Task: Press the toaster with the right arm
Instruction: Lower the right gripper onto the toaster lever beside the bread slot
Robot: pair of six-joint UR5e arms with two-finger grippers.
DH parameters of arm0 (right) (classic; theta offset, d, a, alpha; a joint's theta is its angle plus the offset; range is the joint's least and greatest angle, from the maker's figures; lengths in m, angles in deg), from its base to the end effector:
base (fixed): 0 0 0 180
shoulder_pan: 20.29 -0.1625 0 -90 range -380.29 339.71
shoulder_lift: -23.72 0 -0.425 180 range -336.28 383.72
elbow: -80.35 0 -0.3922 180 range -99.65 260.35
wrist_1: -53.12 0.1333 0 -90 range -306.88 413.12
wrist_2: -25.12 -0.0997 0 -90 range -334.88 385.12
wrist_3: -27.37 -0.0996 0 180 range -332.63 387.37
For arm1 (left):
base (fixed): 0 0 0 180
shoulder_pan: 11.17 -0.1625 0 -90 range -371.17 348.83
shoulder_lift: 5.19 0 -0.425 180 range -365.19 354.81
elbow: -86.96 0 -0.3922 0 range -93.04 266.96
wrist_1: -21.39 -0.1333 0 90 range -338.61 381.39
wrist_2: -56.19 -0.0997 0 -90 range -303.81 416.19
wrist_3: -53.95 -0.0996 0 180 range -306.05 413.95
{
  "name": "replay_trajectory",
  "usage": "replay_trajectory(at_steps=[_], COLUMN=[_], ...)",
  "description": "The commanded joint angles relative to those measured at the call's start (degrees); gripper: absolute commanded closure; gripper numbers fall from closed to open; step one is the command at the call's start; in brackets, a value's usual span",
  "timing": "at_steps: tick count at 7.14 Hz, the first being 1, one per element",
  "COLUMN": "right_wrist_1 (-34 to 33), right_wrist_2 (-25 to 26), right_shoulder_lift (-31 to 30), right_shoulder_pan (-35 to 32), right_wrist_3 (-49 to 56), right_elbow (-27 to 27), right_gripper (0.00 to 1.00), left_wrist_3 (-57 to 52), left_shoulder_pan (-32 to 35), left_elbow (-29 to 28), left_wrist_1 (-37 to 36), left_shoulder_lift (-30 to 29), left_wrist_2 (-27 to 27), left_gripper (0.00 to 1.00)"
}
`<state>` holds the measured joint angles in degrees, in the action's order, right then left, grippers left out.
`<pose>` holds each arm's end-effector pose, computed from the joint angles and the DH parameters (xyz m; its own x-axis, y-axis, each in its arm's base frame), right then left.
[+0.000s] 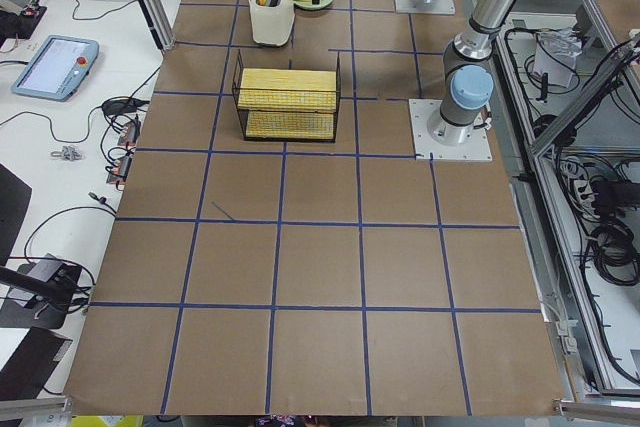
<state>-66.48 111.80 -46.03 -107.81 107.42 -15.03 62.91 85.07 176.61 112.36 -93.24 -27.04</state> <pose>0.1127 -0.6125 0.2993 -0.2149 -0.9749 0.0582 -0.9751 0.2108 -0.0689 -0.1963 -0.4608 0.5064 -0.9917 -0.0455 0.1200 -0.0464 0.9989 -0.0046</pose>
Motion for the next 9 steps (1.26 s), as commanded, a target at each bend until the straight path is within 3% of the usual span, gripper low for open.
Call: replay_trajectory(at_steps=[1, 5, 9], right_wrist_1=[-0.10, -0.28, -5.45], right_wrist_2=[-1.16, -1.16, -1.08], right_shoulder_lift=[0.93, 2.60, 5.68], right_shoulder_pan=[-0.02, 0.07, 0.16], right_wrist_3=[0.02, 0.64, 0.64], right_elbow=[-0.15, -0.15, -0.15], right_gripper=[0.96, 0.96, 0.95], left_wrist_3=[0.00, 0.00, 0.00], left_shoulder_pan=[0.00, 0.00, 0.00], left_elbow=[0.00, 0.00, 0.00], left_wrist_1=[0.00, 0.00, 0.00], left_shoulder_lift=[-0.01, -0.01, -0.01], left_wrist_2=[0.00, 0.00, 0.00], left_gripper=[0.00, 0.00, 0.00])
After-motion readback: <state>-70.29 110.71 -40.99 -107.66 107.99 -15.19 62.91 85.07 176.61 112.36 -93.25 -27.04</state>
